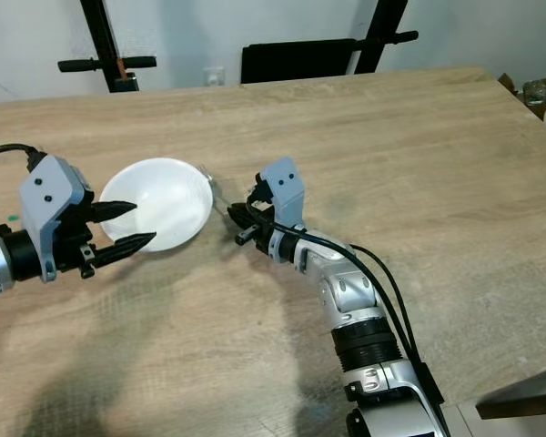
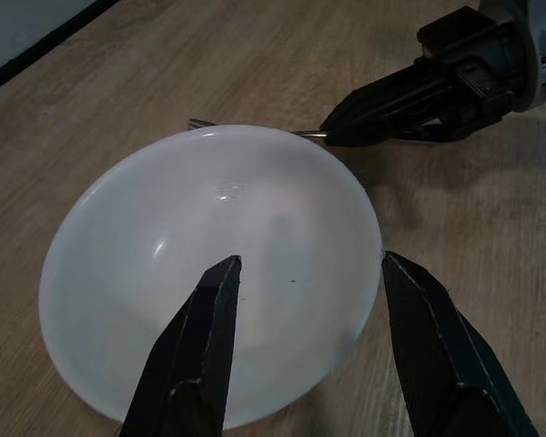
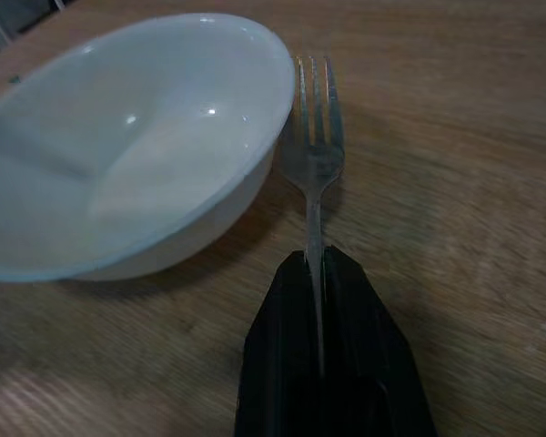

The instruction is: Setting the table

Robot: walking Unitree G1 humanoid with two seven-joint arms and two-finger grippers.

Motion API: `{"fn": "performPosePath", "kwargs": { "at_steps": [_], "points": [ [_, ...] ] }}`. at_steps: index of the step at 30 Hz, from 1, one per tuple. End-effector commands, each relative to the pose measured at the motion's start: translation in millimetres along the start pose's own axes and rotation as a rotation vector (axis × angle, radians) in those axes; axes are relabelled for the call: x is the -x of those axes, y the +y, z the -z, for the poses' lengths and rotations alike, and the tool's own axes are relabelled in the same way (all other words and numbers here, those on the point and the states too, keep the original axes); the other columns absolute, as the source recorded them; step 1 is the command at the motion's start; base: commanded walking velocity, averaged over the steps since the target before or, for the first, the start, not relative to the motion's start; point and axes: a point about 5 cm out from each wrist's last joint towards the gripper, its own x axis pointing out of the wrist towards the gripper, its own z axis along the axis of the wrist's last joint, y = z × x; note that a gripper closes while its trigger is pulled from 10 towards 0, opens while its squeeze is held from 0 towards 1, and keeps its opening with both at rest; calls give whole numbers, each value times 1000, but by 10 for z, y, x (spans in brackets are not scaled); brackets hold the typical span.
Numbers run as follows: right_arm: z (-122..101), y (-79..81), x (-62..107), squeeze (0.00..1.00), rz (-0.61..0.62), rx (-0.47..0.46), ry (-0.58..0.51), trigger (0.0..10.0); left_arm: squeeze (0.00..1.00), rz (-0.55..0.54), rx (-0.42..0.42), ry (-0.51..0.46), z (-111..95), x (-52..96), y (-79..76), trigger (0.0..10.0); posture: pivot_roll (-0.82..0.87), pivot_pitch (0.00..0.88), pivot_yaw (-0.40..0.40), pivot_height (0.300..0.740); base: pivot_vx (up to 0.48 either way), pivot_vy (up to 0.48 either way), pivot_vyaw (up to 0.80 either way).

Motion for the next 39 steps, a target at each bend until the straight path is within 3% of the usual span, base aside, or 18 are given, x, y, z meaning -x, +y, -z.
{"fn": "performPosePath", "kwargs": {
  "at_steps": [1,6,11,14,16,18,21,22,24,25,27,29,39],
  "points": [
    [79,-27,45,0,17,-4,30,10000,0,9,0,6,24,6,-36,10000,-77,109,31,740,0,0,0],
    [34,-79,92,0,51,6,20,10000,0,15,4,-1,20,-23,-57,10000,-89,109,29,740,0,0,0],
    [101,-399,218,0,276,40,87,10000,0,18,7,-7,10,-37,-73,10000,-88,106,28,740,0,0,0],
    [86,-476,261,0,329,29,68,10000,0,17,7,-6,12,-35,-75,10000,-86,104,30,740,0,0,0],
    [-109,-527,320,0,381,11,-89,10000,0,1,10,-6,21,-36,-73,10000,-83,100,33,740,0,0,0],
    [-183,-541,350,0,402,6,-149,10000,0,-8,12,-6,26,-40,-73,10000,-83,99,33,740,0,0,0],
    [-314,-519,438,0,431,-22,-276,10000,0,-94,14,5,72,-80,-40,10000,-80,94,35,740,0,0,0],
    [-314,-519,438,0,431,-22,-276,10000,0,-94,14,5,72,-80,-40,10000,-80,94,35,740,0,0,0],
    [-345,-454,513,0,447,-28,-333,10000,0,-232,44,7,121,-130,21,10000,-78,89,40,740,0,0,0],
    [-345,-454,513,0,447,-28,-333,10000,0,-232,44,7,121,-130,21,10000,-78,89,40,740,0,0,0],
    [-325,-361,582,0,465,-29,-371,10000,0,-430,72,1,155,-159,90,10000,-74,84,46,740,0,0,0],
    [-295,-267,650,0,469,-21,-395,10000,0,-555,91,-5,191,-157,71,10000,-76,80,53,740,0,0,0],
    [-404,-143,786,0,456,-10,-506,10000,0,-679,156,-78,182,-213,-163,10000,-93,60,61,740,0,0,0]
  ]
}}
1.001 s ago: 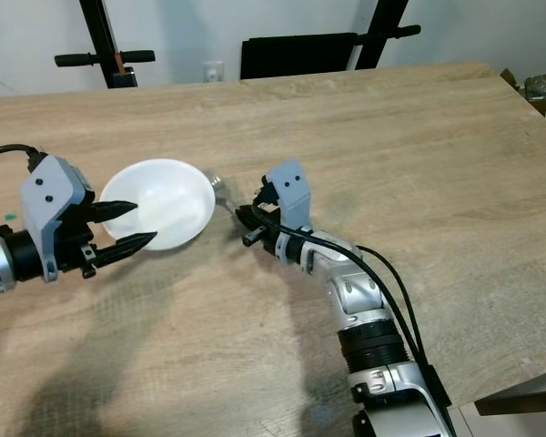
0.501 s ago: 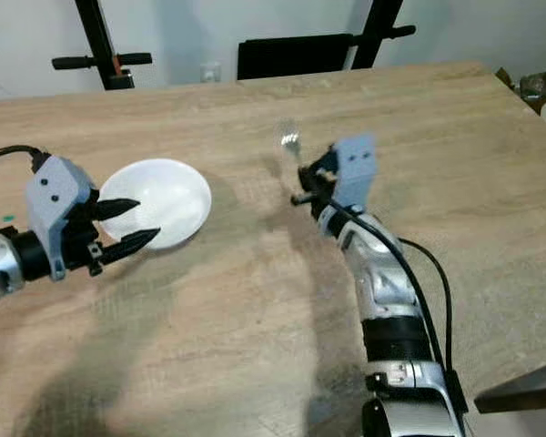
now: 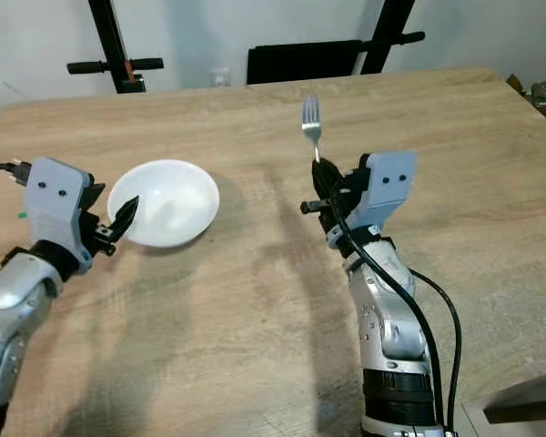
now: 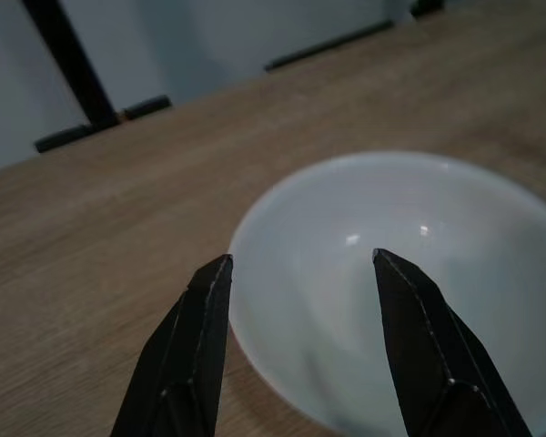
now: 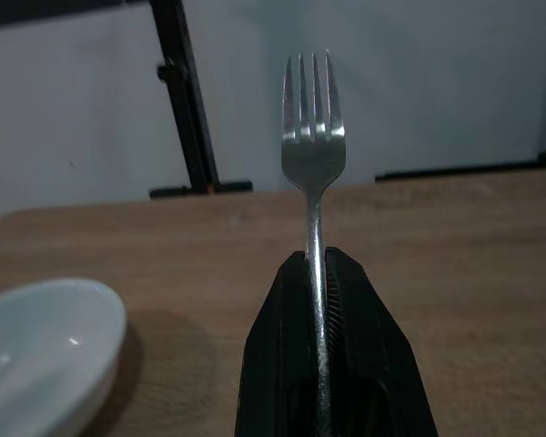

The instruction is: Setting the table

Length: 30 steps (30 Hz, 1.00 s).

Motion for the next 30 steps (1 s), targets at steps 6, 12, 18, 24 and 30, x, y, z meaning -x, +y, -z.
{"fn": "performPosePath", "kwargs": {
  "at_steps": [6,12,18,24,30],
  "points": [
    [-26,-29,78,0,12,8,-15,10000,0,-87,-41,-17,11,8,-32,10000,-97,45,55,740,0,0,0],
    [17,-35,98,0,20,16,4,10000,0,-132,-25,-15,28,-27,-24,10000,-107,38,49,740,0,0,0],
    [80,-34,101,0,21,13,30,10000,0,-162,-25,-11,58,-49,-34,10000,-99,39,39,740,0,0,0],
    [116,-43,101,0,23,11,46,10000,0,-170,-28,-6,70,-40,-27,10000,-94,47,33,740,-311,0,0],
    [146,-38,109,0,25,6,58,10000,0,-171,-25,-7,74,-33,-34,10000,-93,52,32,740,-338,0,0]
  ]
}}
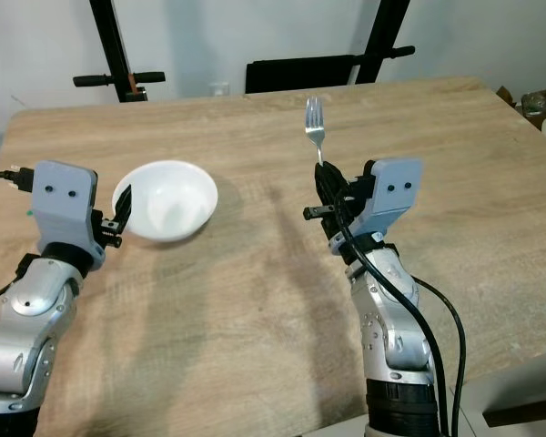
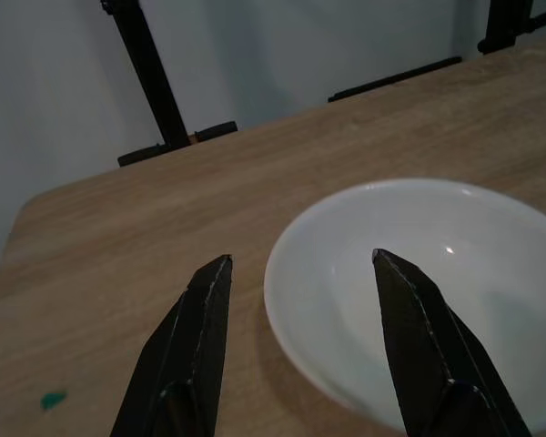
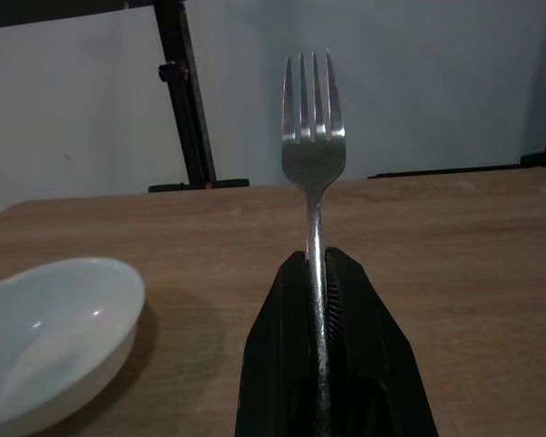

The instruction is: Setting the table

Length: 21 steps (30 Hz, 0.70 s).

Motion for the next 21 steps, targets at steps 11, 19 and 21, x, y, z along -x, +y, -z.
{"fn": "performPosePath", "kwargs": {
  "at_steps": [11,19,21],
  "points": [
    [90,-30,37,0,16,1,33,10000,0,-8,2,17,59,5,1,10000,-97,52,31,740,-342,0,0],
    [90,-36,39,0,17,4,34,10000,0,-5,5,17,62,4,-8,10000,-100,50,33,740,-343,0,0],
    [90,-36,38,0,18,6,35,10000,0,-4,5,17,62,2,-9,10000,-100,50,34,740,-341,0,0]
  ]
}}
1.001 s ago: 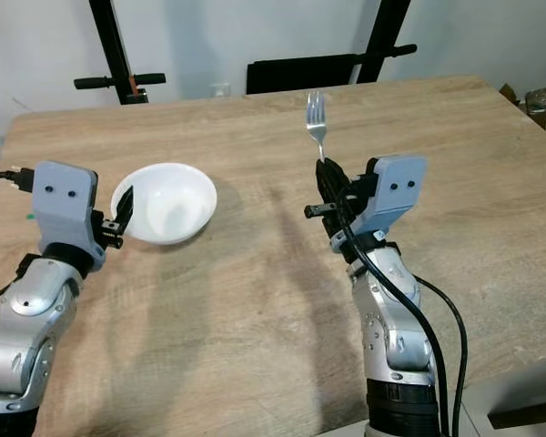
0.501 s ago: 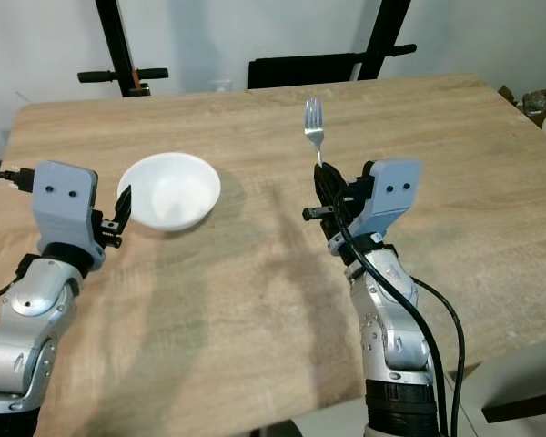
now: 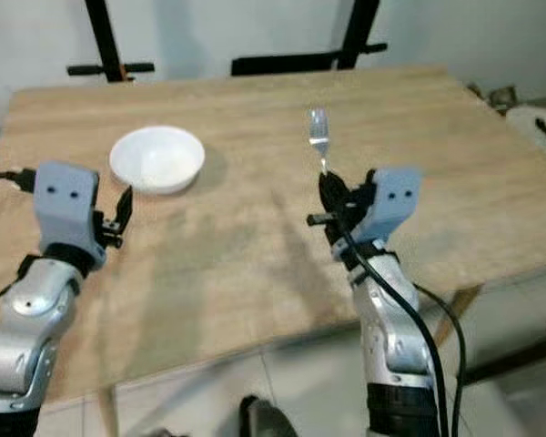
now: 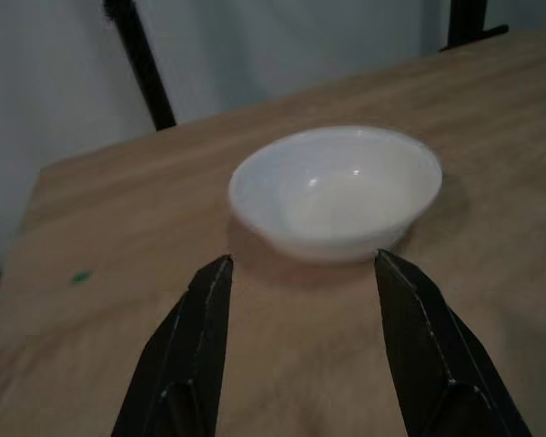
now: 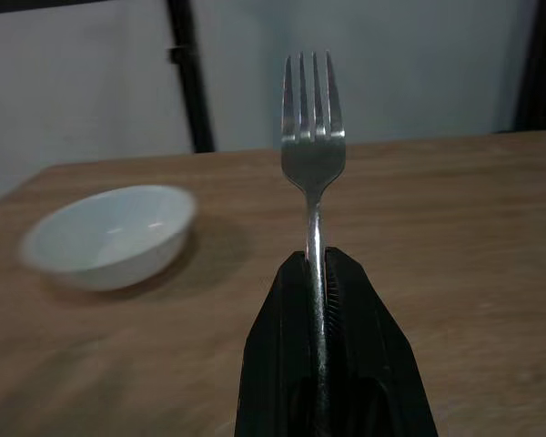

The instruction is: Setting the table

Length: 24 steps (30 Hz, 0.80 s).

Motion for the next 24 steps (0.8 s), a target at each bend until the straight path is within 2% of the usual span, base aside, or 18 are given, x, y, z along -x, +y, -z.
{"fn": "performPosePath", "kwargs": {
  "at_steps": [1,24],
  "points": [
    [1,-8,7,0,6,8,0,10000,0,0,3,21,51,4,-8,10000,-100,50,33,740,-345,0,0],
    [3,-19,15,0,7,17,0,10000,0,11,6,22,59,1,-35,10000,-107,49,36,740,-343,0,0]
  ]
}}
